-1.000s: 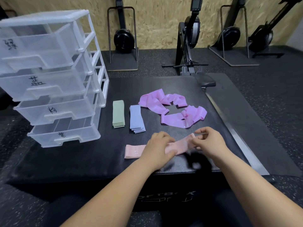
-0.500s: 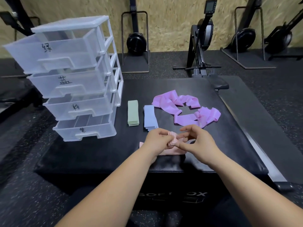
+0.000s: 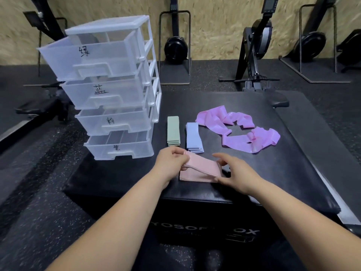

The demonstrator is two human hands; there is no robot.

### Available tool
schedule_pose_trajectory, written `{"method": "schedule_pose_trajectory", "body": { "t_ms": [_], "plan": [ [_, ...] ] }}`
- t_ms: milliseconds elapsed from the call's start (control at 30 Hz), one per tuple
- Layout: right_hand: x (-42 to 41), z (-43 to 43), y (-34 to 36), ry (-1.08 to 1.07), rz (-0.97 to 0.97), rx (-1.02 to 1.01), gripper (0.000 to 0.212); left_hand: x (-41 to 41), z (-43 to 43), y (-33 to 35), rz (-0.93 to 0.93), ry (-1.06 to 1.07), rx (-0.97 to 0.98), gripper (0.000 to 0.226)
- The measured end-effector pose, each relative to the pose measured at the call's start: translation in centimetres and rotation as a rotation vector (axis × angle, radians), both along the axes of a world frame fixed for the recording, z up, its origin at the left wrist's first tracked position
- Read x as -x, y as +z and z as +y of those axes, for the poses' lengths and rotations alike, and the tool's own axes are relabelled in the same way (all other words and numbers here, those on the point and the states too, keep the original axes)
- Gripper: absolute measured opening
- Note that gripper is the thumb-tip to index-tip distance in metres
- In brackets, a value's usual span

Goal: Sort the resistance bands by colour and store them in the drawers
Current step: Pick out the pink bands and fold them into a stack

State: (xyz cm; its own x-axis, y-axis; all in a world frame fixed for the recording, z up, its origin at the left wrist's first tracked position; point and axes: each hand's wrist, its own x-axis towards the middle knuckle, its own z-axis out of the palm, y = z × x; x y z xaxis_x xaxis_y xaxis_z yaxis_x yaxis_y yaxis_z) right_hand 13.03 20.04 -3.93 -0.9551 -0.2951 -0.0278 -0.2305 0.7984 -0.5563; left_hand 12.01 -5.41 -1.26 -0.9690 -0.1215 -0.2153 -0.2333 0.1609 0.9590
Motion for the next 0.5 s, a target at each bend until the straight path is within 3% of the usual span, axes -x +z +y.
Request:
{"method": "schedule_pose_trajectory", "body": {
  "t_ms": [133, 233, 367, 500],
  "plan": [
    [0.3, -1.1, -0.4, 0.048, 0.044, -0.052, 0.074, -0.3, -2.8, -2.1, -0.029, 0.064, 0.170, 0.018],
    [0.2, -1.6, -0.9, 0.082, 0.095, -0.113, 0.054, -0.3, -3.6, -3.6, -0.011, 0.037, 0.365, 0.017],
    [0.2, -1.6, -2.0, 0.135, 0.234, -0.192, 0.037, -0.7, -3.1, -4.8, 0.068, -0.059, 0.604, 0.033],
    [0.1, -1.4, -2.7, 0.136, 0.287, -0.246, 0.037, -0.9, -2.2, -5.7, 0.195, -0.143, 1.039, 0.046]
  ]
}}
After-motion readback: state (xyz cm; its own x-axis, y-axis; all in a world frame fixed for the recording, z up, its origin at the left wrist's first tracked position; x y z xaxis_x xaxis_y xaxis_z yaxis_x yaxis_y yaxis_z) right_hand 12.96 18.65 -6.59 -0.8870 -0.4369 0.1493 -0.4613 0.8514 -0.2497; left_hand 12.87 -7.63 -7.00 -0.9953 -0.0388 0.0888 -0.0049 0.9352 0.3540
